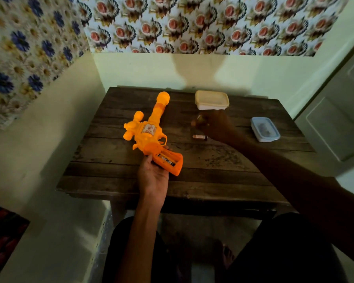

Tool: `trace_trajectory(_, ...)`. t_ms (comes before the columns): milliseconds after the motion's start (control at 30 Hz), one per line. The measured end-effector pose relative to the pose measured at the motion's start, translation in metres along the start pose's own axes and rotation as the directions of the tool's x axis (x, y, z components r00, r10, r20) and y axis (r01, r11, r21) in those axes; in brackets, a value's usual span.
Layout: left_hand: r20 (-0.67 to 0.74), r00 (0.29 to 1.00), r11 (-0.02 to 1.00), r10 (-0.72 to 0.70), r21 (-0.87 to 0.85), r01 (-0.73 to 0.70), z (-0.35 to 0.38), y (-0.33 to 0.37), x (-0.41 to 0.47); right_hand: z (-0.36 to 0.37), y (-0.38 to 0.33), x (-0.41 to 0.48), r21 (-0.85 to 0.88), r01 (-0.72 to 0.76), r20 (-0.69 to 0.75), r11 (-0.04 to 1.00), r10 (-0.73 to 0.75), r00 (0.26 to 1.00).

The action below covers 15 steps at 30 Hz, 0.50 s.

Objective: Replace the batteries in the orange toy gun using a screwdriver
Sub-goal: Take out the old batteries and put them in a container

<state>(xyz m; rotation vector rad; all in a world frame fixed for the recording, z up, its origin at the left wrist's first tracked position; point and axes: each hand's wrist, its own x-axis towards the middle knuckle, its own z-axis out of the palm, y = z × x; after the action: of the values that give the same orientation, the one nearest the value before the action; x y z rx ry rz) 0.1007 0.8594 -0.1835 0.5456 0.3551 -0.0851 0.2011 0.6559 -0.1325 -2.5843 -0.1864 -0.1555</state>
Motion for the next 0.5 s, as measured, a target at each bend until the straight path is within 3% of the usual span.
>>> trace_trajectory(33, 0.004, 1.0, 1.0, 0.003, -0.004, -0.003, 0.0, 0.0, 0.0, -0.008, -0.004, -0.003, 0.197, -0.087, 0.012, 0.977, 0.087, 0.996)
trace_trajectory(67, 0.005, 1.0, 1.0, 0.008, -0.005, -0.008, 0.0, 0.0, 0.0, -0.017, -0.011, -0.008, 0.415, -0.192, 0.104, 0.889, 0.163, 0.981)
trace_trajectory(133, 0.011, 1.0, 1.0, 0.011, -0.002, -0.011, 0.001, -0.001, -0.001, -0.033, -0.028, -0.024, 0.726, -0.373, 0.333, 0.578, 0.18, 0.926)
trace_trajectory(167, 0.012, 1.0, 1.0, 0.012, -0.001, -0.012, 0.001, -0.001, -0.001, -0.038, -0.036, -0.032, 0.783, -0.377, 0.356, 0.494, 0.141, 0.924)
trace_trajectory(233, 0.006, 1.0, 1.0, 0.014, 0.002, -0.014, 0.002, -0.001, -0.002, -0.039, -0.05, -0.047, 0.806, -0.23, 0.253, 0.546, 0.034, 0.967)
trace_trajectory(333, 0.001, 1.0, 1.0, 0.016, 0.0, -0.016, 0.003, 0.0, -0.004, -0.032, -0.07, -0.063, 0.531, 0.027, 0.082, 0.847, -0.083, 0.993)
trace_trajectory(367, 0.003, 1.0, 1.0, 0.018, 0.007, -0.019, 0.003, 0.0, -0.005, -0.028, -0.077, -0.066, 0.454, 0.067, 0.018, 0.888, -0.084, 0.996)
trace_trajectory(500, -0.005, 1.0, 1.0, 0.023, 0.01, -0.023, 0.002, 0.0, -0.005, -0.012, -0.099, -0.074, 0.548, 0.155, -0.181, 0.822, -0.064, 0.981)
